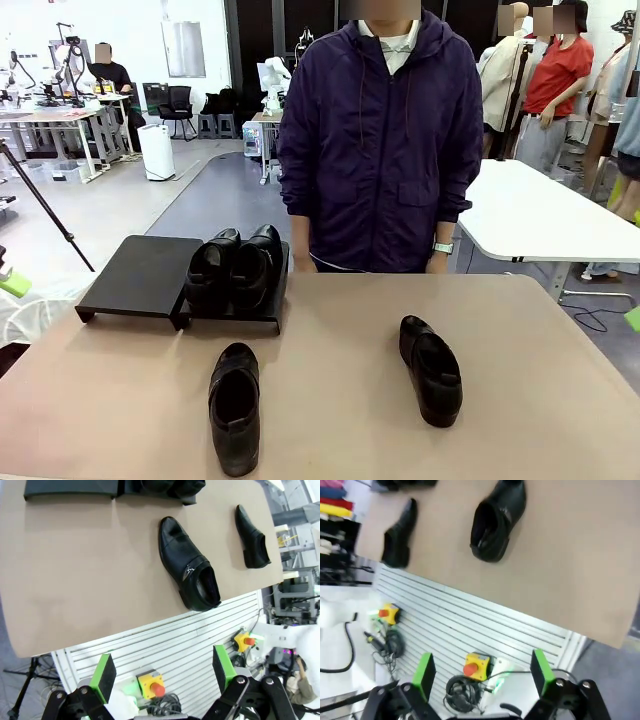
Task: Organize the shoes by placing them on the stand.
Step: Pick up one Shoe and place it in the middle of the table, then place the Shoe from the middle of the table onto the Shoes Stand.
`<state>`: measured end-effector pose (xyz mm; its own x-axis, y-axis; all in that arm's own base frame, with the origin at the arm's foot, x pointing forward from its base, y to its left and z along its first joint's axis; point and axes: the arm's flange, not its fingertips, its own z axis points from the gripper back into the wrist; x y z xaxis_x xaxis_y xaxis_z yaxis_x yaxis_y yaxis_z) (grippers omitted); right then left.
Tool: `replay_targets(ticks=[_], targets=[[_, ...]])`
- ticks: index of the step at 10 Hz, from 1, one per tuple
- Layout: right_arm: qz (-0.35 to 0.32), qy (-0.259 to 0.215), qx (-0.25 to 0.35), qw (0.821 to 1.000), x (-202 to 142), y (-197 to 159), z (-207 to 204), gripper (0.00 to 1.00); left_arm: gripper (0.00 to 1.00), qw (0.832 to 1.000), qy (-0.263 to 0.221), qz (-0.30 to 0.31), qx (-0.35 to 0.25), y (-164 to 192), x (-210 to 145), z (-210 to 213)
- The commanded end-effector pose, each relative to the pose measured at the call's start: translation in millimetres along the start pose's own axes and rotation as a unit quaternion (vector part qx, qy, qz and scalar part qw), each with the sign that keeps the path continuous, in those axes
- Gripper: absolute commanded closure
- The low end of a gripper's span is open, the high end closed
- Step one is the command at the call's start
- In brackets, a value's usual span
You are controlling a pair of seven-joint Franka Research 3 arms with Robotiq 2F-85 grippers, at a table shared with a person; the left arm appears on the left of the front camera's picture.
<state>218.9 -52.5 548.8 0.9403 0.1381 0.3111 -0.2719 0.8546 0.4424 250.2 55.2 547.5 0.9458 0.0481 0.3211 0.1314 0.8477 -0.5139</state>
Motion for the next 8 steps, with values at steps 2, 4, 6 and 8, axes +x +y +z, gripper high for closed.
replay_targets(ticks=[2, 4, 6, 8], targets=[[0.007, 0.002, 0.006, 1.0, 3.8, -5.5, 2.4, 0.0, 0.0, 1.0, 0.004, -0.004, 0.003, 2.0, 0.3, 2.9], [0.007, 0.002, 0.006, 1.0, 3.8, -5.5, 2.4, 0.0, 0.0, 1.0, 0.004, -0.004, 0.003, 2.0, 0.3, 2.9], [0.007, 0.002, 0.006, 1.0, 3.8, -5.5, 2.4, 0.0, 0.0, 1.0, 0.004, -0.004, 0.003, 2.0, 0.3, 2.9], [0.007, 0.002, 0.006, 1.0, 3.8, -5.5, 2.4, 0.0, 0.0, 1.0, 0.004, -0.004, 0.003, 2.0, 0.3, 2.9]])
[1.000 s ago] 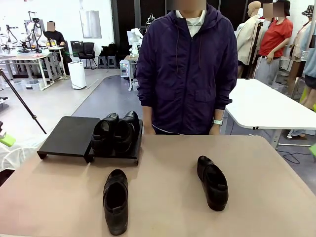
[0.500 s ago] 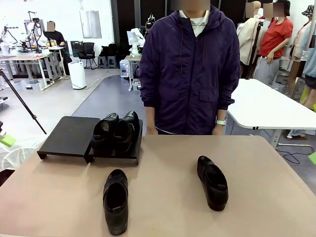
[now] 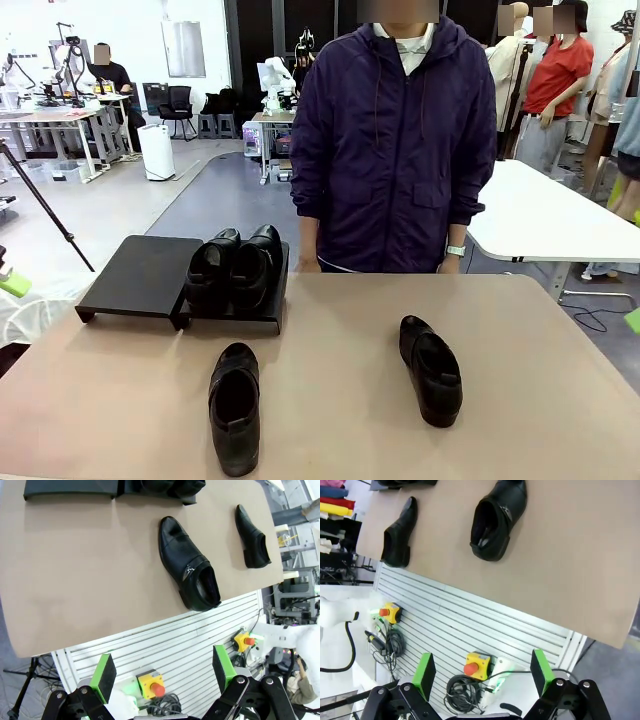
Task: Organize the shoes by placing them on the stand.
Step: Place the Shoe from the middle of the table onto the Shoes Stand.
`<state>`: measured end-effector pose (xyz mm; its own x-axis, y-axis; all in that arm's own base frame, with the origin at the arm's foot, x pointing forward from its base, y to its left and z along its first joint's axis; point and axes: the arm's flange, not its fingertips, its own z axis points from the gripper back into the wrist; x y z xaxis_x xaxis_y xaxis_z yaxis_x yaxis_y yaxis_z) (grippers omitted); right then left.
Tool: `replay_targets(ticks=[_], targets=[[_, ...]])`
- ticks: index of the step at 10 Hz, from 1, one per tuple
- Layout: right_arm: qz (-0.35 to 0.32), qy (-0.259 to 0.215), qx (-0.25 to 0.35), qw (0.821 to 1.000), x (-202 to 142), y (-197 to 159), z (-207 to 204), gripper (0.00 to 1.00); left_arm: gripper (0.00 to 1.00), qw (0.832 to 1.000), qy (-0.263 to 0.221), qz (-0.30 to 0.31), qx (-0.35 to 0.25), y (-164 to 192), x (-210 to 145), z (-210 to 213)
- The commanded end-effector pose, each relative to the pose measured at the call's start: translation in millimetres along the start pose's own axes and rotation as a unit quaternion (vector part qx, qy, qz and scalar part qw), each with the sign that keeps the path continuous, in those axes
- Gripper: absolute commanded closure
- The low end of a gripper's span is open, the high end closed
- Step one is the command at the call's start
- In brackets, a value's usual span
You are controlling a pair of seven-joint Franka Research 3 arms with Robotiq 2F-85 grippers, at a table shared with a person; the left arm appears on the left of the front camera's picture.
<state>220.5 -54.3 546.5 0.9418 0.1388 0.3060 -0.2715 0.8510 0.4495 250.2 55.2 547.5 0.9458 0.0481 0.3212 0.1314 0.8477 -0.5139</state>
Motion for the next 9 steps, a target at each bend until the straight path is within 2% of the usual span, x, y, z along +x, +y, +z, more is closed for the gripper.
replay_targets(ticks=[1, 2, 3, 4, 5, 6, 7, 8, 9], targets=[[0.008, -0.001, 0.002, 1.0, 3, -2, 4, 0.0, 0.0, 1.0, 0.0, 0.0, 0.0, 0, 0, 0], [0.008, -0.001, 0.002, 1.0, 3, -2, 4, 0.0, 0.0, 0.992, 0.036, 0.056, 0.105, -48, 8, -30], [0.008, -0.001, 0.002, 1.0, 3, -2, 4, 0.0, 0.0, 0.986, 0.089, 0.027, 0.142, -100, 13, -80], [0.008, -0.001, 0.002, 1.0, 3, -2, 4, 0.0, 0.0, 0.976, 0.14, -0.016, 0.164, -142, 12, -118], [0.008, -0.001, 0.002, 1.0, 3, -2, 4, 0.0, 0.0, 0.977, 0.141, -0.008, 0.16, -171, 10, -143], [0.008, -0.001, 0.002, 1.0, 3, -2, 4, 0.0, 0.0, 0.965, 0.188, 0.023, 0.181, -202, 3, -175], [0.008, -0.001, 0.002, 1.0, 3, -2, 4, 0.0, 0.0, 0.955, 0.169, 0.139, 0.199, -230, -13, -211], [0.008, -0.001, 0.002, 1.0, 3, -2, 4, 0.0, 0.0, 0.946, 0.198, 0.141, 0.214, -249, -29, -248], [0.008, -0.001, 0.002, 1.0, 3, -2, 4, 0.0, 0.0, 0.947, 0.166, 0.164, 0.219, -255, -34, -269]])
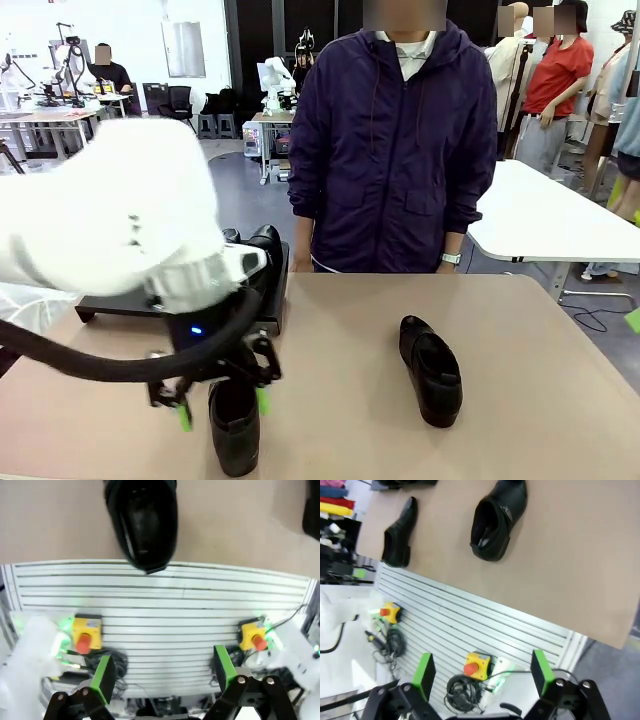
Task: Organize the shoes by placing them on the stand.
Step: Place the Shoe from the middle of the table onto the Shoes Stand.
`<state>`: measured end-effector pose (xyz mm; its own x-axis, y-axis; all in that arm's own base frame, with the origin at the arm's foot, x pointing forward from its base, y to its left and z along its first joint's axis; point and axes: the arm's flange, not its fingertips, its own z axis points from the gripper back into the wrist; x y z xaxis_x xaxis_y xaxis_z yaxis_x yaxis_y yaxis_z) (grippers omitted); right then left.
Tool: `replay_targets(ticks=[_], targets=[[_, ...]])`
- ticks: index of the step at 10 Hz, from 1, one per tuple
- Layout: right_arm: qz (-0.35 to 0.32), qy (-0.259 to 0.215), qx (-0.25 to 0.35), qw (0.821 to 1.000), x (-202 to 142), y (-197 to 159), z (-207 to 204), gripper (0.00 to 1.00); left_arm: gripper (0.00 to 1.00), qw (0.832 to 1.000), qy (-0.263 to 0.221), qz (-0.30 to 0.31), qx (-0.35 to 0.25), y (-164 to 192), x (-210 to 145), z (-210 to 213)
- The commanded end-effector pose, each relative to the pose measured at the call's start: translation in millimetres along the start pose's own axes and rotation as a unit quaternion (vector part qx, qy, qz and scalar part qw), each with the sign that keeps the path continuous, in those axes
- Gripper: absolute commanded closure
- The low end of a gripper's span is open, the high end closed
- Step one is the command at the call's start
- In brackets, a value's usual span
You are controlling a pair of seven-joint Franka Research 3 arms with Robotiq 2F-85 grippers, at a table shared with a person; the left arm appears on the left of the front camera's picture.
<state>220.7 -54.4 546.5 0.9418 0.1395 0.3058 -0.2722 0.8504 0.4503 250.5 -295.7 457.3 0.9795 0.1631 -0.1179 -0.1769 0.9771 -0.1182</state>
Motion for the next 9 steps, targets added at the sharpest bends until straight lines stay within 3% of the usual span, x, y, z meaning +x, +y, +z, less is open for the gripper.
replay_targets(ticks=[1, 2, 7, 8, 9], targets=[[0.008, -0.001, 0.001, 1.0, 3, -2, 4, 0.0, 0.0, 0.992, -0.074, 0.083, -0.056, -18, 25, 1], [0.008, -0.001, 0.001, 1.0, 3, -2, 4, 0.0, 0.0, 1.0, 0.0, 0.0, 0.0, 0, 0, 0], [0.008, -0.001, 0.001, 1.0, 3, -2, 4, 0.0, 0.0, 1.0, 0.002, 0.01, -0.003, -8, 0, -4], [0.008, -0.001, 0.001, 1.0, 3, -2, 4, 0.0, 0.0, 0.999, -0.012, 0.03, 0.006, -12, 16, -6], [0.008, -0.001, 0.001, 1.0, 3, -2, 4, 0.0, 0.0, 0.999, -0.033, 0.009, 0.006, -24, 32, -11]])
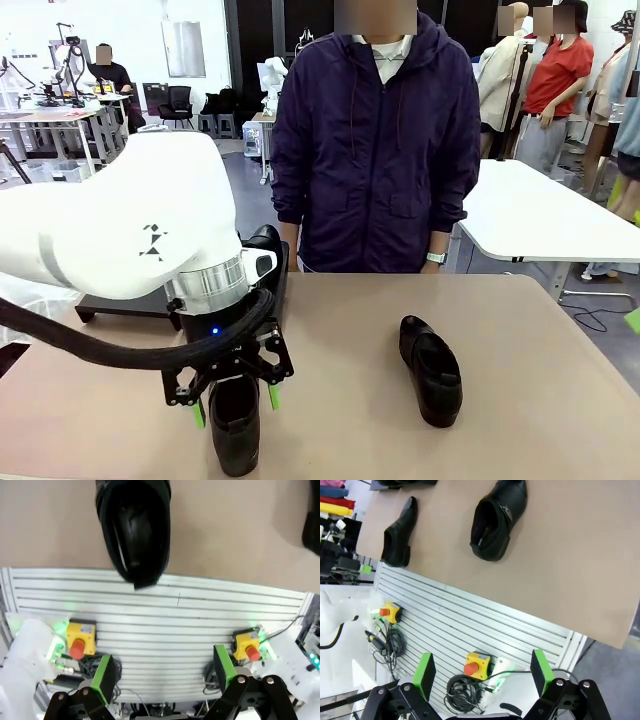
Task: Organize the shoes by placing them on the stand.
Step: Place the Shoe from the middle of the table onto the Shoes Stand.
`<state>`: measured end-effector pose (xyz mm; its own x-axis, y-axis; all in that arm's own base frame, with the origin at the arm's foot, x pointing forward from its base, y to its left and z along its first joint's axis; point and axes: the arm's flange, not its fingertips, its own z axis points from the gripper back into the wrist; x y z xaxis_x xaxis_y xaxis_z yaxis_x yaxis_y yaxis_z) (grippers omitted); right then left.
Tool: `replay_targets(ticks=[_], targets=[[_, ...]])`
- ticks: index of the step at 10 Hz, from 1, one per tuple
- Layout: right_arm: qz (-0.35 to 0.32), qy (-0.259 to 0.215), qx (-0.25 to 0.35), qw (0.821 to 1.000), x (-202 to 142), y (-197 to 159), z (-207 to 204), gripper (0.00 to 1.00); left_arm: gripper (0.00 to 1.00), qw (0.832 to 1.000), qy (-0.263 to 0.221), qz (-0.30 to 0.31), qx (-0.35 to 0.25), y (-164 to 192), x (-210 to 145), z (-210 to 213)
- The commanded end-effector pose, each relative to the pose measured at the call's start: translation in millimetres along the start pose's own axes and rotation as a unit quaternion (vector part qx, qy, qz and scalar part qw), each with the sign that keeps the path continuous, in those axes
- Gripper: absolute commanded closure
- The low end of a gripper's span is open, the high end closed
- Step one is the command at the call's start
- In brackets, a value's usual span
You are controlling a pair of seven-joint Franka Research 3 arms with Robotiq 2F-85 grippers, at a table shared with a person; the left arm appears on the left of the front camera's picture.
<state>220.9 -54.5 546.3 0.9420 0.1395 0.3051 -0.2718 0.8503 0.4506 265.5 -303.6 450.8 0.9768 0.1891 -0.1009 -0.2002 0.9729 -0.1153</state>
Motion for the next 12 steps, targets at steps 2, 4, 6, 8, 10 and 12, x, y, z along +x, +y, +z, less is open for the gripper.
replay_targets(ticks=[2, 4, 6, 8, 10, 12], targets=[[0.008, -0.001, 0.001, 1.0, 3, -2, 4, 0.0, 0.0, 0.997, -0.057, -0.041, -0.009, -29, 43, -21], [0.008, -0.001, 0.001, 1.0, 3, -2, 4, 0.0, 0.0, 0.997, -0.065, -0.044, -0.013, -35, 58, -37], [0.008, -0.001, 0.001, 1.0, 3, -2, 4, 0.0, 0.0, 0.996, -0.085, -0.027, 0.004, -41, 72, -53], [0.008, -0.001, 0.001, 1.0, 3, -2, 4, 0.0, 0.0, 0.995, -0.095, -0.035, 0.014, -45, 84, -72], [0.008, -0.001, 0.001, 1.0, 3, -2, 4, 0.0, 0.0, 0.995, -0.087, -0.027, 0.042, -46, 91, -87], [0.008, -0.001, 0.001, 1.0, 3, -2, 4, 0.0, 0.0, 0.994, -0.094, -0.011, 0.058, -49, 95, -94]])
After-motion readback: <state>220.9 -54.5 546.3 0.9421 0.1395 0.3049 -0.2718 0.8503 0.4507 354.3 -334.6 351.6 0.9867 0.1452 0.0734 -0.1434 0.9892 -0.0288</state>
